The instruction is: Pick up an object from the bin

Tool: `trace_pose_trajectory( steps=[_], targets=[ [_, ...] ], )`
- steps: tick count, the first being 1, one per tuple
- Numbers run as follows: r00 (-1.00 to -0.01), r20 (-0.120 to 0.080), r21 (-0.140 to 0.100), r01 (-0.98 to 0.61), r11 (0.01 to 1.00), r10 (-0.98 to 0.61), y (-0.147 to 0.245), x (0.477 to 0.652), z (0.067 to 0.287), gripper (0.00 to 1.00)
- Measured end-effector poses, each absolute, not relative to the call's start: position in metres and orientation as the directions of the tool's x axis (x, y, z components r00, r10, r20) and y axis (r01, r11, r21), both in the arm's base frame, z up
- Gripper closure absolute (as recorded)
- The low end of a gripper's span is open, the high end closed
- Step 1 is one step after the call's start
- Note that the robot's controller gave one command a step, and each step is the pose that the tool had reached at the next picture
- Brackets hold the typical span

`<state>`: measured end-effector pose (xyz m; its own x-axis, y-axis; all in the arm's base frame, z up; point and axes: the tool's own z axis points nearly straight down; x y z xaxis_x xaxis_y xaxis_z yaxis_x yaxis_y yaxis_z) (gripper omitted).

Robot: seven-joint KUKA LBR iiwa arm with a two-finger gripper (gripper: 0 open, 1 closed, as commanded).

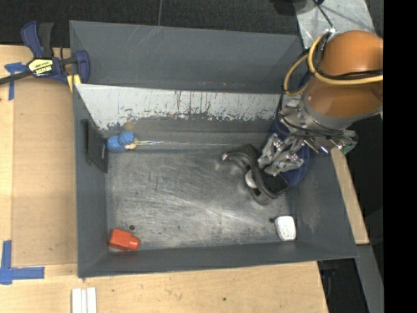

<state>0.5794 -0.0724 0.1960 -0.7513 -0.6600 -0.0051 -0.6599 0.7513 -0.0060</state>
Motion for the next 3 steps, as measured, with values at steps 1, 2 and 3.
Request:
trace_pose_trajectory(
  steps=[1, 2, 3],
  targets=[
    [-0.730, 0.005, 0.000, -0.683, 0.730, -0.683, -0.151, 0.513, 0.167, 1.00],
    [-0.726, -0.002, -0.001, -0.688, 0.726, -0.688, -0.146, 0.516, 0.169, 0.00],
    [-0.843, -0.006, -0.002, -0.538, 0.843, -0.538, -0.137, 0.607, 0.127, 0.00]
  ],
)
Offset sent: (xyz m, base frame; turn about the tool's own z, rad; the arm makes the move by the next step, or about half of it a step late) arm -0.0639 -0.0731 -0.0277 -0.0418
